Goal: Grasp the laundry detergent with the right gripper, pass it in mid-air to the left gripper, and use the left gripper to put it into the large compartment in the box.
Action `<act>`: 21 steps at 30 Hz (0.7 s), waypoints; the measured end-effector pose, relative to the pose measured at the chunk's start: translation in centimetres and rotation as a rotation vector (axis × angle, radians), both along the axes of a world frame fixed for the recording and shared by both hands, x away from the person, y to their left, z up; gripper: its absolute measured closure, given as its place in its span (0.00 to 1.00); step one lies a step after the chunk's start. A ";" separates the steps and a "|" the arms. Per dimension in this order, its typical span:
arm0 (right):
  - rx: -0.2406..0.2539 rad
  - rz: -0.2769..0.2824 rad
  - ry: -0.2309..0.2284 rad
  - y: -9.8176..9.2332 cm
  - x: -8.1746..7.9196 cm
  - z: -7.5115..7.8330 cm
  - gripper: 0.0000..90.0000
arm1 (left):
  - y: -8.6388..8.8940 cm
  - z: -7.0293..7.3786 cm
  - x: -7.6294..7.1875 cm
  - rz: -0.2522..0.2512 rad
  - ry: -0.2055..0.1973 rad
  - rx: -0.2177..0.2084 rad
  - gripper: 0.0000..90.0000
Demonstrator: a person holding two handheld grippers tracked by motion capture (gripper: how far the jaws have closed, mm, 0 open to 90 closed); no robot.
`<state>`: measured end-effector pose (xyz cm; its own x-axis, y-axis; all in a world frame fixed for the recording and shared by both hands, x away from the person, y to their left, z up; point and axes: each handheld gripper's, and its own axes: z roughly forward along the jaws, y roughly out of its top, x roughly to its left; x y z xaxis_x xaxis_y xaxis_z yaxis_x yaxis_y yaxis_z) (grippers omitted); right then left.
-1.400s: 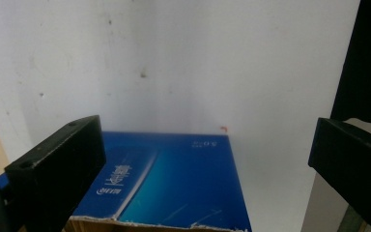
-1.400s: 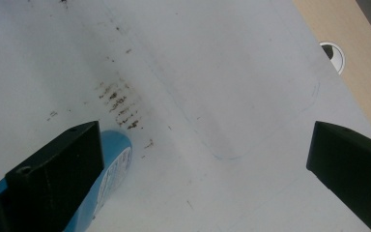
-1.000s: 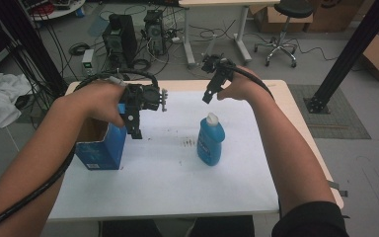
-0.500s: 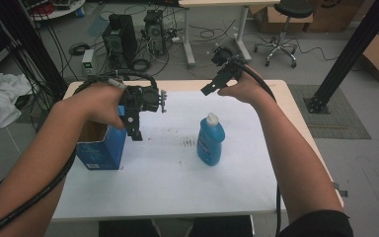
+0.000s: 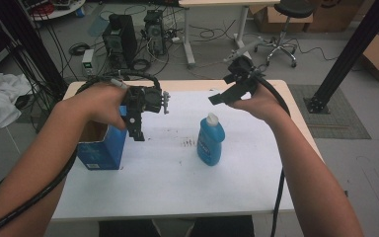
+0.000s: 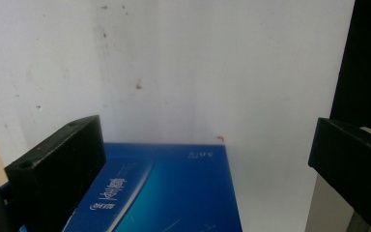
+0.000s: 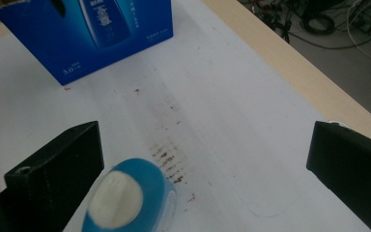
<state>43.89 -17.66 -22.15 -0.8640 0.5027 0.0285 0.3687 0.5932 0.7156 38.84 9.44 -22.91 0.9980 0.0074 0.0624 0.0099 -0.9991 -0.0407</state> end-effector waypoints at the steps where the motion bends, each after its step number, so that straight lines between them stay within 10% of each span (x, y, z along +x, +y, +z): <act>1: 0.000 0.000 0.000 0.0 0.0 0.0 0.00 | 0.0 0.0 0.0 0.000 0.000 0.000 0.00; 10: 0.107 -0.020 -0.056 -4.0 -4.5 -0.6 0.00 | 0.1 -0.1 -0.4 -0.005 -0.002 0.008 0.00; 21: 0.103 -0.061 -0.056 -7.2 -8.9 -4.4 0.00 | -0.2 -0.1 -0.6 -0.018 -0.014 0.022 0.00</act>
<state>35.02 -24.90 -26.60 -0.8336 0.5513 0.0354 0.3598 0.4932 0.7920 38.22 9.29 -23.00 0.9970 -0.0124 0.0766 -0.0076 -0.9980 -0.0623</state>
